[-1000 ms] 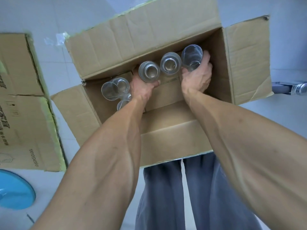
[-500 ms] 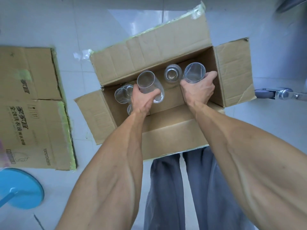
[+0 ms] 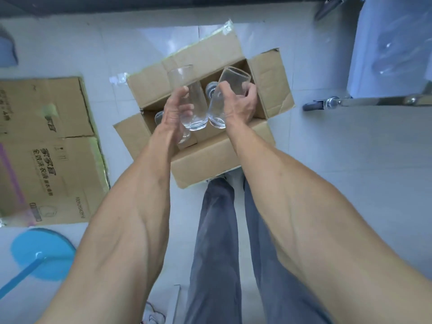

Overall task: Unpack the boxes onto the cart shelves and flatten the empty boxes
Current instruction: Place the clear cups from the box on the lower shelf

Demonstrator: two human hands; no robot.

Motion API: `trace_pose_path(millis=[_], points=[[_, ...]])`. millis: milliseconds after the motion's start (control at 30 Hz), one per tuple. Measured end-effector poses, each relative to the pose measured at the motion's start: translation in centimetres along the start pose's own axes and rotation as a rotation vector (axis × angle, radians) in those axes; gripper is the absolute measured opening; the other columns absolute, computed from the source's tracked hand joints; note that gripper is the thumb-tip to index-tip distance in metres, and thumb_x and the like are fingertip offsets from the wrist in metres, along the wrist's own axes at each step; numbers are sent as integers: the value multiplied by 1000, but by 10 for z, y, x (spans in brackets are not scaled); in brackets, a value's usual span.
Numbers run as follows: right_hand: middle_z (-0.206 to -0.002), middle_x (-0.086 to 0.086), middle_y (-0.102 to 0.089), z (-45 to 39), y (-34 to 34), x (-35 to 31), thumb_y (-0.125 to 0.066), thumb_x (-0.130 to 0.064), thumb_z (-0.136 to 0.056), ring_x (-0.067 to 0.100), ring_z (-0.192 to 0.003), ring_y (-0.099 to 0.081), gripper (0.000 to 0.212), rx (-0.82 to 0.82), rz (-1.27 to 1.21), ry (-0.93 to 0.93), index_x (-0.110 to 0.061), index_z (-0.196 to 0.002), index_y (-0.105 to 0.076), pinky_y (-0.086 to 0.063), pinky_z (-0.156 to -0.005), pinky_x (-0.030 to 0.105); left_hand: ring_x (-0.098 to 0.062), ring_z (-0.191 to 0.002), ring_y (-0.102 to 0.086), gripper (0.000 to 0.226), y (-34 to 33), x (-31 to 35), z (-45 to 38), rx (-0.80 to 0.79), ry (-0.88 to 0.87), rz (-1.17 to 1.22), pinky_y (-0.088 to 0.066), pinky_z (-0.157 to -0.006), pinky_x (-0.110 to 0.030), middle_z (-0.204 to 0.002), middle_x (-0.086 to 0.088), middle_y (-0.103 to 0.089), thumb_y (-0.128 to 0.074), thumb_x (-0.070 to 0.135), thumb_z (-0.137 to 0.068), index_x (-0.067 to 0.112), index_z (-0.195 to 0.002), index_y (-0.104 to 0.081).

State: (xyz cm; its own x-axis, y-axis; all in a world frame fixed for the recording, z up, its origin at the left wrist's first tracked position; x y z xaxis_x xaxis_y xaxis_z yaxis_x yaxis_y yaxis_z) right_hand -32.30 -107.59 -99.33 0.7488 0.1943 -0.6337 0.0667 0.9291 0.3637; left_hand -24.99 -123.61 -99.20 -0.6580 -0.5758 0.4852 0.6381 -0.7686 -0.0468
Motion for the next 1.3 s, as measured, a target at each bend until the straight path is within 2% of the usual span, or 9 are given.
trace_pose_path(millis=[133,233,400,500,800,933,1067,1200,1300], points=[[-83,-15,-61,18,19,-31,-73,-47,-64,-4,-76,-58,58,-106,-124,84,-23,-116,-62,-42,-65,20,-20,-63,-52,72,-15,30,35,-103,-158,123,-45,-70,-31,-81,-11,-62,-69,58,-54,9,-106,-56],[-81,-5,-64,31,37,-63,-70,-53,-63,8,-69,-57,66,-294,-230,166,-13,-115,-65,-47,-67,24,-23,-68,-57,65,-31,47,61,-160,-244,225,-45,-82,-36,-82,-15,-65,-66,59,-61,9,-101,-51],[-105,27,-66,60,57,-100,-71,-57,-56,32,-93,-64,93,-528,-533,7,1,-127,-55,-53,-87,48,-33,-85,-59,55,-56,79,103,-344,-277,539,-47,-82,-40,-92,-25,-65,-54,49,-81,2,-108,-59],[-99,27,-63,85,60,-121,-66,-50,-67,35,-88,-62,77,-774,-669,-78,6,-120,-55,-51,-82,44,-37,-91,-58,61,-61,86,123,-390,-243,519,-44,-89,-46,-104,-29,-59,-50,53,-82,0,-111,-64],[-108,21,-61,98,89,-105,-87,-53,-51,35,-100,-63,100,-967,-658,-226,2,-129,-57,-49,-96,50,-30,-87,-65,97,-77,72,154,-499,-202,328,-54,-80,-42,-100,-14,-66,-86,68,-46,2,-115,-66],[-115,24,-60,86,100,-92,-86,-61,-47,37,-106,-62,117,-892,-656,-189,4,-137,-48,-48,-101,53,-31,-85,-67,104,-80,56,151,-414,-225,310,-54,-80,-44,-97,-17,-69,-88,65,-44,2,-122,-57],[-104,20,-65,91,112,-84,-87,-55,-56,33,-91,-66,91,-878,-687,-137,1,-120,-57,-54,-84,44,-36,-105,-69,93,-79,39,145,-189,-268,40,-51,-96,-54,-108,-18,-72,-77,68,-56,5,-121,-56],[-124,22,-65,82,135,-62,-83,-45,-61,39,-113,-63,81,-570,-596,-105,-7,-129,-61,-51,-97,54,-25,-92,-72,97,-86,29,148,10,-391,-210,-54,-76,-27,-97,-13,-72,-72,75,-54,1,-117,-60],[-115,16,-70,68,162,-37,-86,-49,-52,36,-108,-67,76,-358,-538,-157,-14,-117,-68,-53,-94,57,-21,-95,-70,91,-99,13,146,63,-412,-343,-56,-82,-29,-107,-9,-72,-74,72,-54,7,-117,-62]])
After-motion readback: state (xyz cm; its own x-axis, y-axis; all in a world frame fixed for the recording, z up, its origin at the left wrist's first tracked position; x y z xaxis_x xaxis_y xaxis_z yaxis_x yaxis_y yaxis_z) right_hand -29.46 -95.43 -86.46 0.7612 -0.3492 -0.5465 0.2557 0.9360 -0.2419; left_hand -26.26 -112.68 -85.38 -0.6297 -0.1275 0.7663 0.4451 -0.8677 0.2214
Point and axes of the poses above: each hand's wrist, its own z-axis away from the middle knuckle, its own y-axis out of the back of the hand, x = y × z, the point moved 6 cm from there along -z, towards the middle knuckle
